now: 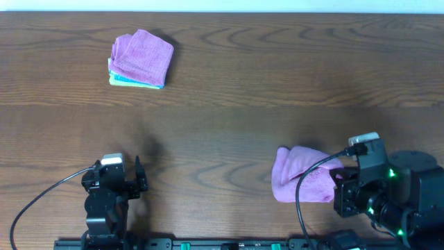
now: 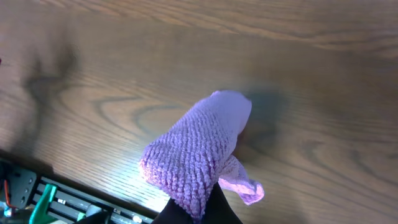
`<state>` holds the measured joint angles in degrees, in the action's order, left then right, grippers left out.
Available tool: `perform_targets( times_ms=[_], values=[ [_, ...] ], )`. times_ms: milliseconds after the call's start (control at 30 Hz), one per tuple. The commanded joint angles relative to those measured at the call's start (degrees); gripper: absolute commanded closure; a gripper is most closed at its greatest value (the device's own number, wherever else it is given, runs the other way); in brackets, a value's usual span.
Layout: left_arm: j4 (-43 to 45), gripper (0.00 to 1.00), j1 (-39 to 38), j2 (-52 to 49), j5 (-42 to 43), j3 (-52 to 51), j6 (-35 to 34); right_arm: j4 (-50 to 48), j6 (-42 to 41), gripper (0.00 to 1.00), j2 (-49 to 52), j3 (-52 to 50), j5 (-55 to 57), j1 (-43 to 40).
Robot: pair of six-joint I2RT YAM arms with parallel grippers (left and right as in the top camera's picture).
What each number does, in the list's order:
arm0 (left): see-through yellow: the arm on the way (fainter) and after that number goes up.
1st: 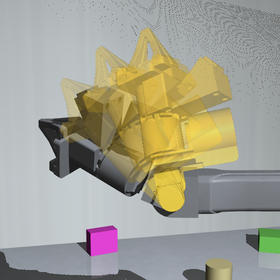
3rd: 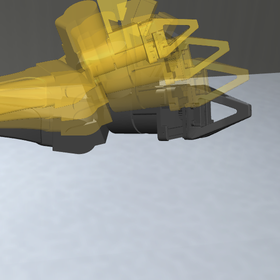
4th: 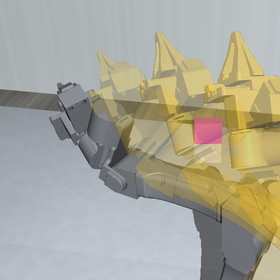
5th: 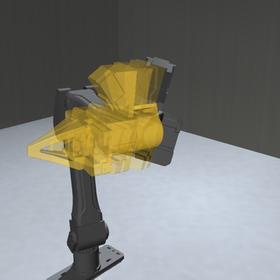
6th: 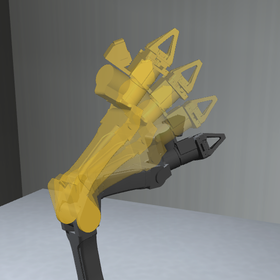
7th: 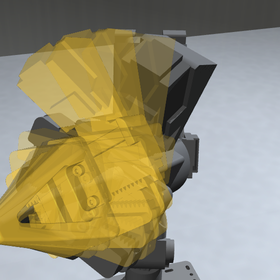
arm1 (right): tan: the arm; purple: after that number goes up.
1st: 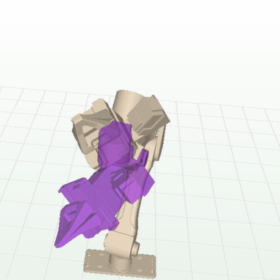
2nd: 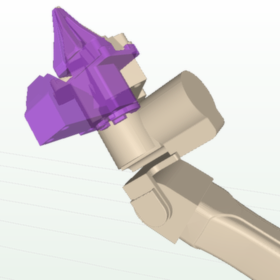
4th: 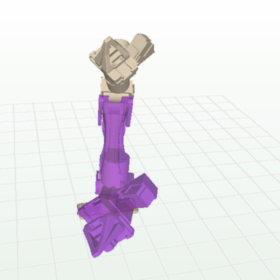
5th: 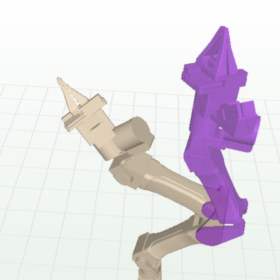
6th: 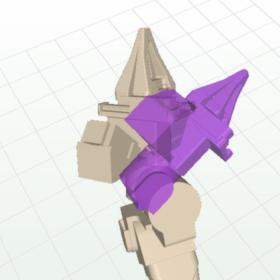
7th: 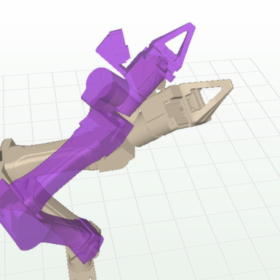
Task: Fold the cloth
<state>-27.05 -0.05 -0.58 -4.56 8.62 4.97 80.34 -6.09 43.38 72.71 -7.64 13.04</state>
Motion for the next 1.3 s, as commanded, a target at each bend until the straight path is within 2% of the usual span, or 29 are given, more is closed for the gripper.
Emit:
perform_targets(
  times_ms=[0,133,300,467,500,533,567,600,667,767,900,1133,1267],
  values=[
    [-0.6,0.05,0.0,0.4,-0.7,-0.9,1.0,-0.4,-1.5,0.99,1.8,0.6,6.2,0.5],
    [-0.6,0.05,0.0,0.4,-0.7,-0.9,1.0,-4.1,0.0,0.99,6.0,-0.1,14.4,0.5],
    [-0.6,0.05,0.0,0.4,-0.7,-0.9,1.0,-16.7,2.2,0.99,14.1,-3.1,19.7,-0.7],
    [-0.6,0.05,0.0,0.4,-0.7,-0.9,1.0,-42.3,8.0,0.99,32.1,-4.5,25.9,-8.2],
    [-0.6,0.05,0.0,0.4,-0.7,-0.9,1.0,-46.2,8.6,0.93,35.4,-4.4,26.4,-9.7],
    [-0.6,0.05,0.0,0.4,-0.7,-0.9,1.0,-49.9,8.5,0.75,39.2,-4.0,27.6,-11.1],
    [-0.6,0.05,0.0,0.4,-0.7,-0.9,1.0,-52.3,8.5,0.36,42.3,-3.4,29.0,-12.0],
    [-0.6,0.05,0.0,0.4,-0.7,-0.9,1.0,-53.6,8.5,0.08,46.1,-2.2,30.8,-12.9],
    [-0.6,0.05,0.0,0.4,-0.7,-0.9,1.0,-52.5,8.5,0.01,50.4,0.3,32.8,-13.1],
    [-0.6,0.05,0.0,0.4,-0.7,-0.9,1.0,-50.5,6.8,0.01,51.1,2.2,32.7,-11.7],
    [-0.6,0.05,0.0,0.4,-0.7,-0.9,1.0,-48.5,5.3,0.01,46.0,3.0,31.3,-8.6],
    [-0.6,0.05,0.0,0.4,-0.7,-0.9,1.0,-27.6,4.5,0.01,41.2,3.0,15.9,-4.3],
    [-0.6,0.05,0.0,0.4,-0.7,-0.9,1.0,-22.3,6.2,0.03,42.5,1.4,12.7,-2.3]
  ],
)
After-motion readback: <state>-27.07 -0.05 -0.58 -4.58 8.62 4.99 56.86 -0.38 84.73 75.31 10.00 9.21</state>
